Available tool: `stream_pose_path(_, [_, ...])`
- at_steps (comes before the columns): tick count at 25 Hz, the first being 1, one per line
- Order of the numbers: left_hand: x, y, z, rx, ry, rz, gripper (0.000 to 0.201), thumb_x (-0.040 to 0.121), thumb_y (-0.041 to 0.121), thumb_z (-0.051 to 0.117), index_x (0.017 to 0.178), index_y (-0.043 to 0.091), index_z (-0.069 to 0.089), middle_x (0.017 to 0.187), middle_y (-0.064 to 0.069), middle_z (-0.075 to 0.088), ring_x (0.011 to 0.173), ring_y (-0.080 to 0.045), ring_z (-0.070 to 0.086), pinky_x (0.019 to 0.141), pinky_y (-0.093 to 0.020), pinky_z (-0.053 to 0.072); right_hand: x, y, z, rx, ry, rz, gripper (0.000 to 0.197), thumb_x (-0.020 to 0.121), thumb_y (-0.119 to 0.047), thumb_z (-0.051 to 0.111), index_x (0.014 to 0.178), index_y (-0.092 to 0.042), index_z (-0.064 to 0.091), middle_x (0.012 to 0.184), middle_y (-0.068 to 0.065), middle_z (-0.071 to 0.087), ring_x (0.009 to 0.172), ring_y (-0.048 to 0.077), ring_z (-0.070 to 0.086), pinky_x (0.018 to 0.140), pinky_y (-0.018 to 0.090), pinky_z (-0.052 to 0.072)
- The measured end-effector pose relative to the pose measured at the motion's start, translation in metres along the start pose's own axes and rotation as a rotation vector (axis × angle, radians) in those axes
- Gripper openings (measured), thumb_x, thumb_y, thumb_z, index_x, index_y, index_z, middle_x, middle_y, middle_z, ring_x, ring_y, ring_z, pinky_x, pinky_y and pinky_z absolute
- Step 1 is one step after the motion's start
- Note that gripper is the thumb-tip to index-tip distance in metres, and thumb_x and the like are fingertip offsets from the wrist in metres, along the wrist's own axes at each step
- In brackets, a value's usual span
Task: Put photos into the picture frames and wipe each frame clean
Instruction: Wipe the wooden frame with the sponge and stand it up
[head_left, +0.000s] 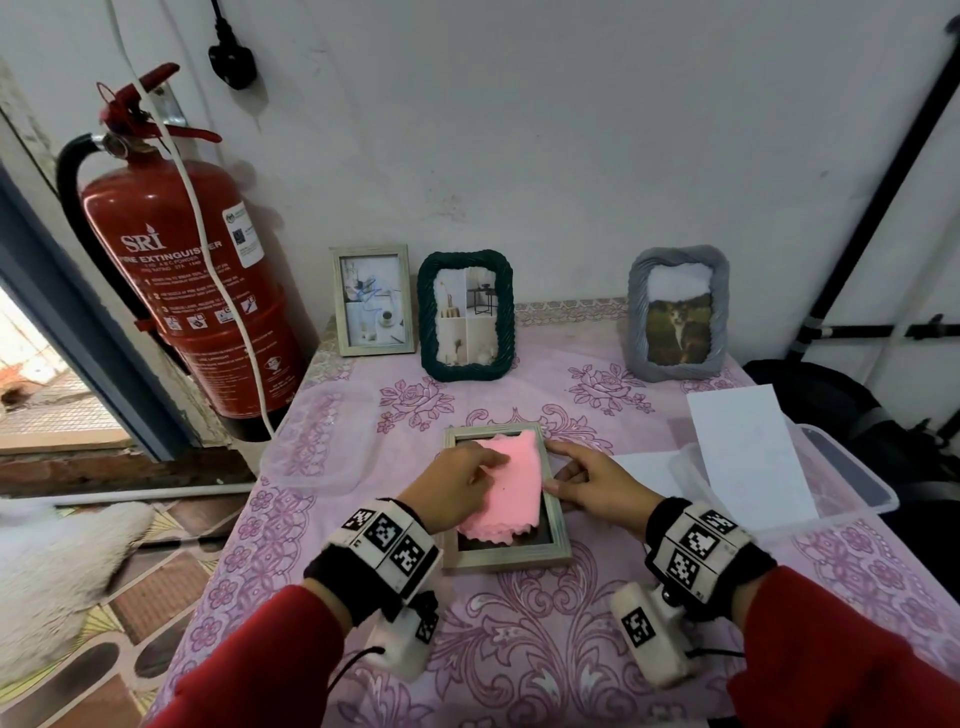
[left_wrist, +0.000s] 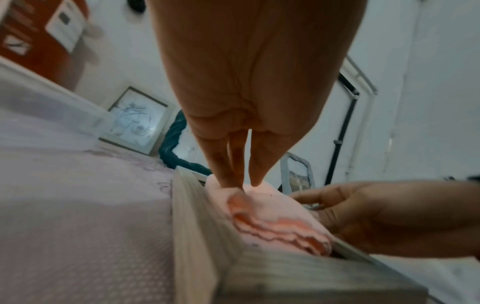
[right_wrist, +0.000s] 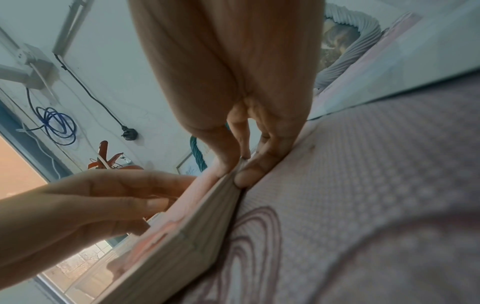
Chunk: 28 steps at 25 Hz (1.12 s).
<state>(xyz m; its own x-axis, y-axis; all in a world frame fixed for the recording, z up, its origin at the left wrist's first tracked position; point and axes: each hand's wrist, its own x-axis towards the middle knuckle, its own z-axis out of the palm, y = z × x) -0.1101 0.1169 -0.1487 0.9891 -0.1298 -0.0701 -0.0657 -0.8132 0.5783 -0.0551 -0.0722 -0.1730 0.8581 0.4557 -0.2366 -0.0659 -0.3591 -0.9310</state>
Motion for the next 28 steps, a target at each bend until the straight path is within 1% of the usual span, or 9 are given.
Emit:
stream_pose_path(2, [-0.003, -0.007, -0.006, -0.029, 0.065, 0.016, 0.040, 0.090, 0.008, 0.053, 0.130, 0.010, 0.052, 0.129, -0.009, 0.054, 0.115, -0.021, 0.052, 0.088, -0.014, 0.033, -0.003, -0.005, 0.001, 0.042, 0.007, 0.052, 0.051, 0.090, 0.005, 0.051, 0.138, -0.007, 0.041, 0.073, 0.004, 0.048, 0.065, 0.012, 0.054, 0.060, 0.017, 0.054])
stream_pose_path(4, [-0.008, -0.016, -0.014, 0.007, 0.097, 0.018, 0.054, 0.085, 0.025, 0.065, 0.134, 0.013, 0.046, 0.132, -0.004, 0.051, 0.120, -0.019, 0.048, 0.090, -0.014, 0.030, -0.007, -0.013, 0.004, 0.014, 0.047, 0.078, 0.049, 0.090, 0.005, 0.047, 0.137, -0.007, 0.040, 0.080, 0.007, 0.052, 0.071, 0.016, 0.056, 0.065, 0.022, 0.054])
stream_pose_path(6, [-0.013, -0.027, -0.020, 0.053, 0.002, -0.005, 0.080, 0.074, 0.046, 0.072, 0.140, 0.017, 0.036, 0.138, -0.002, 0.045, 0.127, -0.019, 0.042, 0.101, -0.021, 0.031, -0.008, -0.022, 0.006, -0.338, 0.156, -0.052, 0.049, 0.090, -0.004, 0.047, 0.138, -0.009, 0.039, 0.107, 0.013, 0.051, 0.098, 0.022, 0.051, 0.091, 0.033, 0.046])
stream_pose_path(8, [-0.018, -0.035, -0.021, 0.164, -0.163, -0.033, 0.111, 0.066, 0.059, 0.072, 0.148, 0.012, 0.014, 0.155, -0.005, 0.020, 0.143, -0.022, 0.020, 0.115, -0.031, 0.021, -0.011, -0.033, 0.012, -0.645, 0.229, -0.283, 0.044, 0.092, -0.018, 0.050, 0.135, -0.014, 0.043, 0.123, 0.009, 0.045, 0.117, 0.021, 0.040, 0.105, 0.037, 0.033])
stream_pose_path(10, [-0.020, -0.039, -0.019, 0.266, -0.243, -0.038, 0.126, 0.063, 0.064, 0.072, 0.149, 0.012, -0.003, 0.158, -0.004, -0.006, 0.146, -0.019, -0.003, 0.118, -0.033, 0.009, -0.010, -0.043, 0.022, -0.830, 0.105, -0.407, 0.044, 0.093, -0.034, 0.049, 0.134, -0.019, 0.045, 0.129, 0.004, 0.047, 0.124, 0.019, 0.038, 0.108, 0.038, 0.026])
stream_pose_path(14, [-0.019, -0.042, -0.016, 0.341, -0.217, -0.007, 0.127, 0.061, 0.066, 0.071, 0.149, 0.012, -0.002, 0.158, -0.004, -0.009, 0.146, -0.017, -0.005, 0.119, -0.033, 0.010, 0.005, -0.038, 0.045, -1.170, -0.223, -0.270, 0.069, 0.088, -0.053, 0.051, 0.144, -0.016, 0.032, 0.152, 0.010, 0.028, 0.140, 0.025, 0.025, 0.114, 0.038, 0.017])
stream_pose_path(20, [-0.018, -0.038, -0.015, 0.423, -0.199, 0.048, 0.126, 0.060, 0.067, 0.071, 0.149, 0.009, 0.003, 0.158, -0.012, -0.005, 0.146, -0.018, 0.007, 0.117, -0.035, 0.021, 0.016, -0.034, 0.035, -0.971, -0.226, -0.416, 0.044, 0.087, -0.033, 0.062, 0.126, -0.013, 0.055, 0.137, 0.007, 0.051, 0.128, 0.020, 0.042, 0.105, 0.029, 0.031])
stream_pose_path(24, [-0.017, -0.036, -0.016, 0.455, -0.205, 0.025, 0.129, 0.060, 0.068, 0.070, 0.149, 0.007, -0.002, 0.158, -0.011, -0.008, 0.147, -0.017, 0.004, 0.118, -0.036, 0.017, 0.000, -0.033, 0.040, -0.842, -0.244, -0.537, 0.023, 0.085, -0.024, 0.060, 0.097, -0.006, 0.067, 0.105, 0.008, 0.064, 0.103, 0.020, 0.053, 0.086, 0.033, 0.041])
stream_pose_path(28, [-0.018, -0.034, -0.019, 0.485, -0.220, 0.028, 0.128, 0.062, 0.068, 0.068, 0.149, 0.008, -0.004, 0.158, -0.010, -0.008, 0.147, -0.016, 0.003, 0.117, -0.036, 0.015, -0.026, -0.024, 0.034, -0.911, -0.274, -0.585, 0.035, 0.091, -0.038, 0.046, 0.107, -0.012, 0.063, 0.104, 0.004, 0.065, 0.095, 0.017, 0.055, 0.084, 0.034, 0.042])
